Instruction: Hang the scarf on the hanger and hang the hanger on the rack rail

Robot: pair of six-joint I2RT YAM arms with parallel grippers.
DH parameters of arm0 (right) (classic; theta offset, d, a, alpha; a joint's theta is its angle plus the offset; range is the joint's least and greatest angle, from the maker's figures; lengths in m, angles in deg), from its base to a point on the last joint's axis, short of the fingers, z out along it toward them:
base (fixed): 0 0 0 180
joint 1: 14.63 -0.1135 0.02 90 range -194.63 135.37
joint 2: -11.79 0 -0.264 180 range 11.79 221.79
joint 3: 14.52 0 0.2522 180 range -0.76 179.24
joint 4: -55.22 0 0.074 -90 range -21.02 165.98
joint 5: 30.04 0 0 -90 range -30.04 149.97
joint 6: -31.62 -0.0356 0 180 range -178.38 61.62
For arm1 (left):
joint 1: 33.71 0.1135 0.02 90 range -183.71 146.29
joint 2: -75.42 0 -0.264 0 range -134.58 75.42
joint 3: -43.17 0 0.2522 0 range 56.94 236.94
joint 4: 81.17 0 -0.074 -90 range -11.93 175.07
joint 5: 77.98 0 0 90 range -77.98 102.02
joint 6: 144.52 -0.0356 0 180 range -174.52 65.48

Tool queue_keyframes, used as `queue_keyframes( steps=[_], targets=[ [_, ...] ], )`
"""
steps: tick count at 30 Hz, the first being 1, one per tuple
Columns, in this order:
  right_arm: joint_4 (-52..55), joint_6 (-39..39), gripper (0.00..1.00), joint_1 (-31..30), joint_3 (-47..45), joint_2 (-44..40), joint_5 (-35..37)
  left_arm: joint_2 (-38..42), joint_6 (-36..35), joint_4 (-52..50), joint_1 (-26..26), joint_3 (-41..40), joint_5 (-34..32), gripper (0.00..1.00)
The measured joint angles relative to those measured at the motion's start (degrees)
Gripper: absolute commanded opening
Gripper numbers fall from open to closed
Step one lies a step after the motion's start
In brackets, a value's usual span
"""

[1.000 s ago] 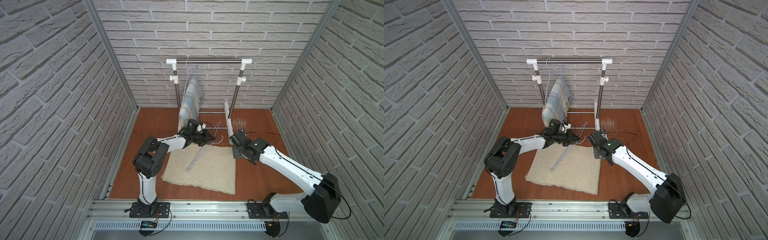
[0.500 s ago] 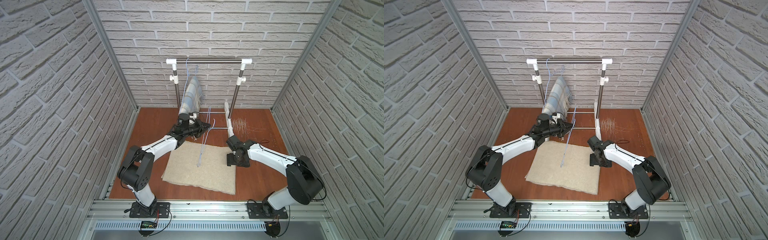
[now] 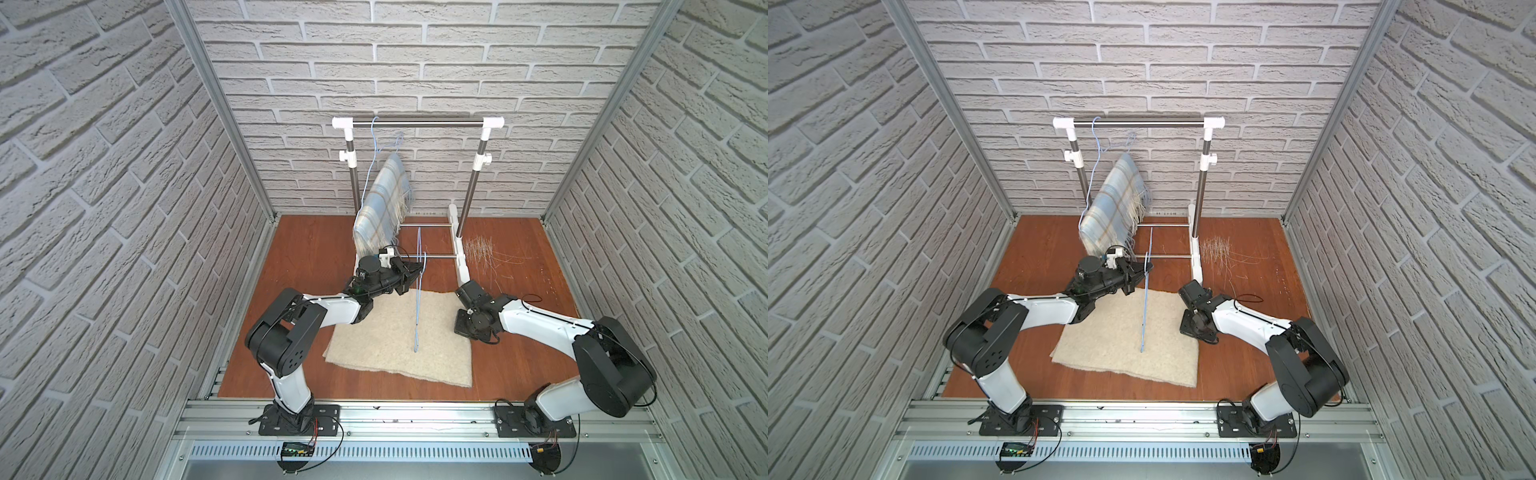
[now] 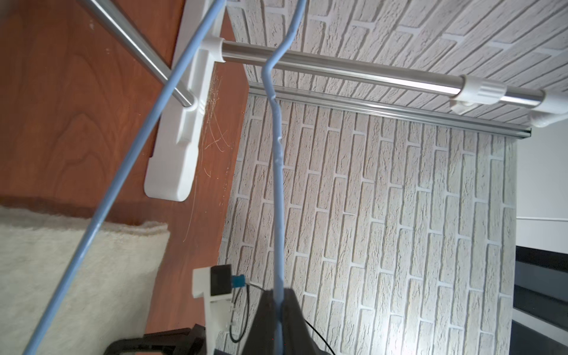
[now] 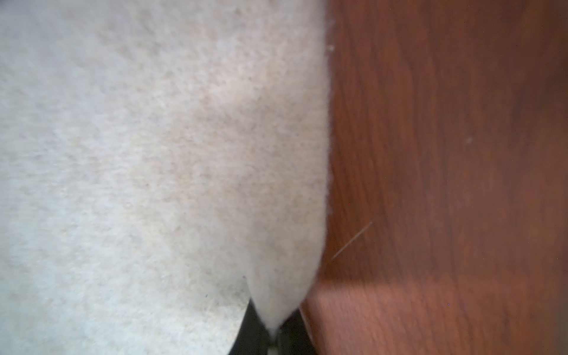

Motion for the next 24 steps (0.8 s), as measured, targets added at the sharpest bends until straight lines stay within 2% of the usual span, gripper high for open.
queue_keyframes(
  steps=[6,12,20,24],
  targets=[
    [8.6,0.1,0.03,0.8,5.3,-9.2,7.2,-2.5,2.4,3.7,0.0,-2.0,1.1,0.0],
    [14.5,1.9,0.03,2.1,9.9,-13.4,12.9,-2.1,2.8,6.2,0.7,-4.2,3.1,0.0],
    [17.1,2.8,0.03,2.0,10.9,-13.4,13.6,-2.0,2.8,6.5,2.4,-9.0,5.3,0.0],
    [13.4,2.8,0.03,-0.9,13.8,-8.7,11.4,-2.0,2.7,6.5,2.7,-11.1,5.6,0.0]
  ],
)
